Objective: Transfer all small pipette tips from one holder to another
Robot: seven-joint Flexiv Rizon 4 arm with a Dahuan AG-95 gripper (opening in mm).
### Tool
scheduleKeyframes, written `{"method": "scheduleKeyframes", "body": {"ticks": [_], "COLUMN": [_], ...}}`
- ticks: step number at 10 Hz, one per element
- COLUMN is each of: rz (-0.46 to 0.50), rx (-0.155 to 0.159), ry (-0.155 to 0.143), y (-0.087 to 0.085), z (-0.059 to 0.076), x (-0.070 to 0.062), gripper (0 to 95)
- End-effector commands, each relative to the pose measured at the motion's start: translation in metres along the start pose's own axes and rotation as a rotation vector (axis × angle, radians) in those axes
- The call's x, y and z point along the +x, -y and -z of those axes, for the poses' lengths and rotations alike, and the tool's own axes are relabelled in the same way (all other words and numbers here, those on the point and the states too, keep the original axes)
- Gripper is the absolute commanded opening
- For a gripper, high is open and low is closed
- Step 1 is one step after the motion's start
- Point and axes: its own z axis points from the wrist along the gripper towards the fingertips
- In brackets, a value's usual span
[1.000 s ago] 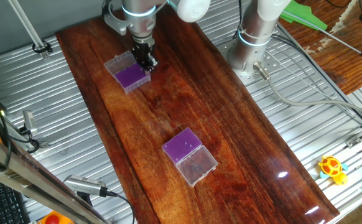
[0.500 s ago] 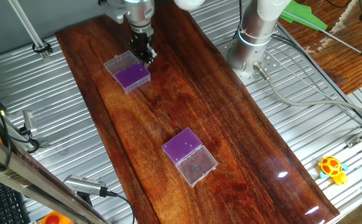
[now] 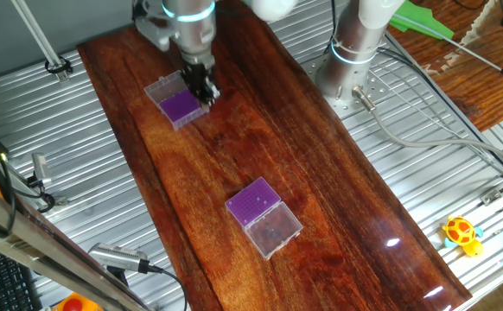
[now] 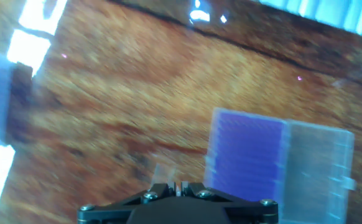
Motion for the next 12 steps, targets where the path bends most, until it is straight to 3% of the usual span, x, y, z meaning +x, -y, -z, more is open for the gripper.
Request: {"method": "scheduleKeyframes", "body": {"ticks": [1, 3, 6, 8, 10, 11, 12], "rz": [-0.007, 0.067, 0.186, 0.192, 0.152, 0.109, 0.080], "rx": [0.003, 0.009, -0.006, -0.008, -0.017, -0.010, -0.005], "ry": [-0.009, -0.026, -0.020, -0.019, -0.005, 0.000, -0.001], "y": [-0.005, -0.005, -0.005, -0.005, -0.039, -0.074, -0.094], "z": [-0.001, -0.001, -0.001, -0.001, -0.001, 0.003, 0.004], "x": [-0.002, -0.002, -0.002, -0.002, 0.000, 0.005, 0.007], "gripper": [0.0, 0.0, 0.0, 0.0, 0.0, 0.0, 0.0]}}
